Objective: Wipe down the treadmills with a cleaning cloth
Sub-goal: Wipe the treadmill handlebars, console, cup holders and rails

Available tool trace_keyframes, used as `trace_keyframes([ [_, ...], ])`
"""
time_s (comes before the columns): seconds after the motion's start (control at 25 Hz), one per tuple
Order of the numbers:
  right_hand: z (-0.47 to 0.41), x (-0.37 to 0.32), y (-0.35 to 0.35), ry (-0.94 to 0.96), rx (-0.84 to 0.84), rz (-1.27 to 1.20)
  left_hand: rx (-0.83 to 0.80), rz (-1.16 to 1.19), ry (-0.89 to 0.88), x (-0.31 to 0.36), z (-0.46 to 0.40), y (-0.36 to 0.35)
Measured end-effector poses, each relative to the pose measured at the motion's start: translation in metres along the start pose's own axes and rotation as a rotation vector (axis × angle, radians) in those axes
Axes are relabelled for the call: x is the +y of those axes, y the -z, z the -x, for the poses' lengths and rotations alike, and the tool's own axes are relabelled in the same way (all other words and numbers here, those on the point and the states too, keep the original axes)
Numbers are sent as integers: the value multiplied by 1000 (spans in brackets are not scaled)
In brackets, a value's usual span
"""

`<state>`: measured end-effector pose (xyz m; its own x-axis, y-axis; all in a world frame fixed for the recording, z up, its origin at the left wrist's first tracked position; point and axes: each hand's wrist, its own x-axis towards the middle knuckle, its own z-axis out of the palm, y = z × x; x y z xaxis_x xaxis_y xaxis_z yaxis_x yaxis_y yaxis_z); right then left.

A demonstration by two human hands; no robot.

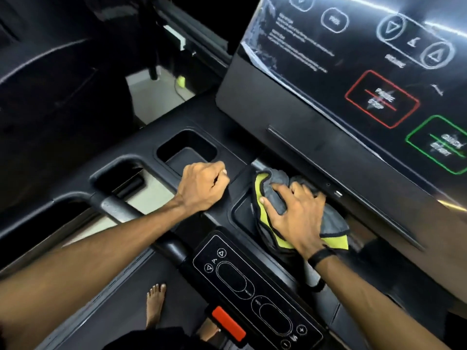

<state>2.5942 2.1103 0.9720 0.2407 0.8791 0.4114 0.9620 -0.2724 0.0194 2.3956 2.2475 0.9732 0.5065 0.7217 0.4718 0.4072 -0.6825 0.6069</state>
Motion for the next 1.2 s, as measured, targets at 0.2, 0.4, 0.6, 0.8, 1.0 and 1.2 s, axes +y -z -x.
trace_keyframes([
  [0.2,-60,-65,-13,86,-111,7,21,-6,112,6,0,4],
  [0.4,-36,-71,3,240,-222,-168,34,29,143,1,6,21],
  [0.6,-26,-77,4,340,-253,-308,70,-53,169,-45,20,74],
  [0.8,-69,-106,-6,68,-310,-174,61,-67,244,-76,14,106],
  [1.0,-65,-123,-3,43,-322,-224,-16,-71,172,-94,14,124],
  [1.2,-57,-145,6,50,-384,-358,-18,-35,191,-104,11,134],
])
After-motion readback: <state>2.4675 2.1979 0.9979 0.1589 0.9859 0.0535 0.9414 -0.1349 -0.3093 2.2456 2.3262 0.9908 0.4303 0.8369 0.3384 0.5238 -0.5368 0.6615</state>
